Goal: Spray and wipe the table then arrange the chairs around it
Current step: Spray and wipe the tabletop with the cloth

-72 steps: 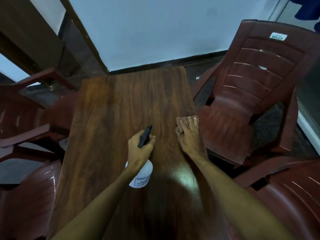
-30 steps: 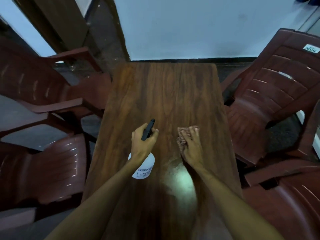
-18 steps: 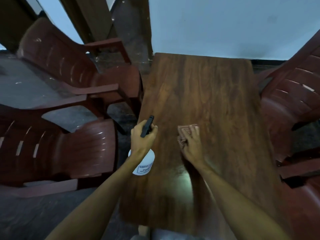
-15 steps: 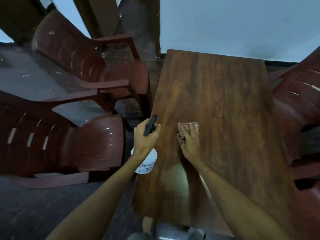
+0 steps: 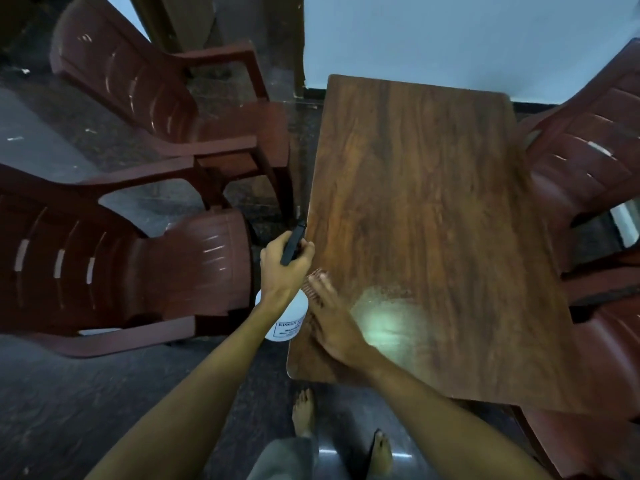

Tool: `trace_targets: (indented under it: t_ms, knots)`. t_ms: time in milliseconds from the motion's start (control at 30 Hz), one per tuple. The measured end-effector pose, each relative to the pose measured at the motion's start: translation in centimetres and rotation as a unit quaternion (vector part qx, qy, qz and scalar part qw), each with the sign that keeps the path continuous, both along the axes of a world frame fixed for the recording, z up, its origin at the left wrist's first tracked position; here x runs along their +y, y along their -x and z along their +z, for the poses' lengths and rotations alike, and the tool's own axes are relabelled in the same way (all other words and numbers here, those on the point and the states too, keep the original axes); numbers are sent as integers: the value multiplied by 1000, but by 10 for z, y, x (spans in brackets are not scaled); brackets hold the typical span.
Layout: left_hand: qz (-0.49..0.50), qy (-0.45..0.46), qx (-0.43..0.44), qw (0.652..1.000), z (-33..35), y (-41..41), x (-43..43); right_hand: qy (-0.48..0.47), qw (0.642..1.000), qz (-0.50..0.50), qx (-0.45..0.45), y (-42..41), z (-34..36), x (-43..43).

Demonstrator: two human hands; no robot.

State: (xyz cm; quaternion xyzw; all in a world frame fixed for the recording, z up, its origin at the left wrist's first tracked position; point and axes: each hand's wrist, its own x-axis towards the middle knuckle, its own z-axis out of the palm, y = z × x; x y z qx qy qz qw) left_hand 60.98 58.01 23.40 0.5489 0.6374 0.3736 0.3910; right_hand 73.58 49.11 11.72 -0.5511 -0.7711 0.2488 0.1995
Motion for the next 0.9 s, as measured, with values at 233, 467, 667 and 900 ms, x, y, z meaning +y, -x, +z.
trace_targets:
  t_ms: [233, 467, 667, 900]
  knots:
    - [-21, 4, 15, 1000, 4, -30, -46, 38, 973, -226, -6, -102, 6, -32]
    - [-59, 13, 22, 998, 4, -94, -117, -8, 988, -152, -33, -188, 0, -113]
    - [-84, 5, 22, 996, 1, -142, -185, 46, 909, -409, -69, -359, -8, -198]
    - [-59, 18, 31, 998, 1, -135, -230, -14, 929, -368, -22, -256, -17, -204]
